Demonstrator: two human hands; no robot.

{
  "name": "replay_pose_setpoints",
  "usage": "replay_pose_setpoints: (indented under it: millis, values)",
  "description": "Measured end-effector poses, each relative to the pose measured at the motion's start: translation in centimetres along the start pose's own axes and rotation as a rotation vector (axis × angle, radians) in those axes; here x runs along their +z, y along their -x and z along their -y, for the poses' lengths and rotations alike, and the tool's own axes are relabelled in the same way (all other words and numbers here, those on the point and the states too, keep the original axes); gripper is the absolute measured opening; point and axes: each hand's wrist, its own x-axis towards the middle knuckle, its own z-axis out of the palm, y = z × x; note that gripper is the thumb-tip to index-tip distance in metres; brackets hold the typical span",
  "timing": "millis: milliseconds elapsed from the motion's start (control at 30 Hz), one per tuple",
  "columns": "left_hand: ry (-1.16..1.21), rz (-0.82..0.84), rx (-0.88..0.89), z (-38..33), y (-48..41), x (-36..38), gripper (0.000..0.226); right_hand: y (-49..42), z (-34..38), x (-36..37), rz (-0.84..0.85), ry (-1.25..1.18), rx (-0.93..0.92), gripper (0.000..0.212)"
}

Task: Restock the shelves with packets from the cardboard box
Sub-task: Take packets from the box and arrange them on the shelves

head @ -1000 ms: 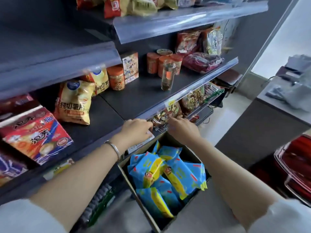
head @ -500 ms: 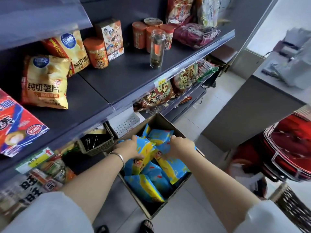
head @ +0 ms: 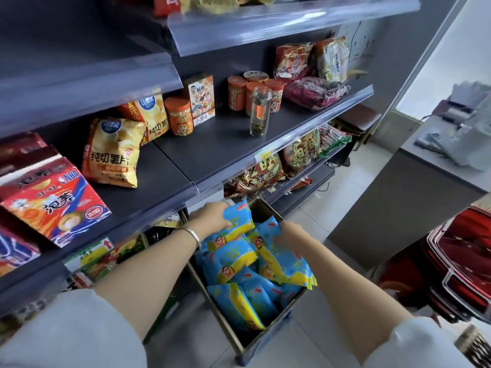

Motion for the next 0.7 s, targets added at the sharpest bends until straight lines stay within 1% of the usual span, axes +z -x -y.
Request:
replay_pose_setpoints:
  millis: [67,133,167,233,267,333,433,567,700]
  values:
    - [-0.022,-0.092,0.03,-0.1,0.8,-3.0,0.031,0.2,0.3,-1.8,-0.106,-0.141,-0.007,0.037]
    - [-0.035,-0.199,0.047,-0.3,2.0,-6.5,0.026,0.4,1.1,-4.1,-0.208,-0.262,-0.044,0.041]
    - [-0.039,-0.252,0.059,-0.4,2.7,-8.3,0.023,0.6,1.7,-5.5,-0.265,-0.317,-0.076,0.039]
    - [-0.056,-0.356,0.086,-0.4,4.3,-12.0,0.021,1.3,3.1,-8.1,-0.406,-0.439,-0.172,0.027]
    - [-0.069,-0.411,0.1,-0.1,5.2,-13.7,0.021,1.8,4.1,-9.4,-0.471,-0.512,-0.223,0.024]
    - [-0.097,-0.531,0.123,0.4,7.1,-17.2,0.025,3.1,6.1,-11.6,-0.596,-0.665,-0.328,0.024]
    - [-0.108,-0.717,0.12,1.3,10.4,-22.0,0.032,5.3,9.7,-14.9,-0.755,-0.806,-0.504,0.017]
    - [-0.108,-0.895,0.138,3.4,14.6,-28.0,0.031,8.5,15.2,-18.8,-0.844,-0.886,-0.691,0.017]
    - [-0.094,-0.963,0.11,8.3,18.2,-33.1,0.029,11.2,22.3,-21.0,-0.871,-0.864,-0.828,0.028]
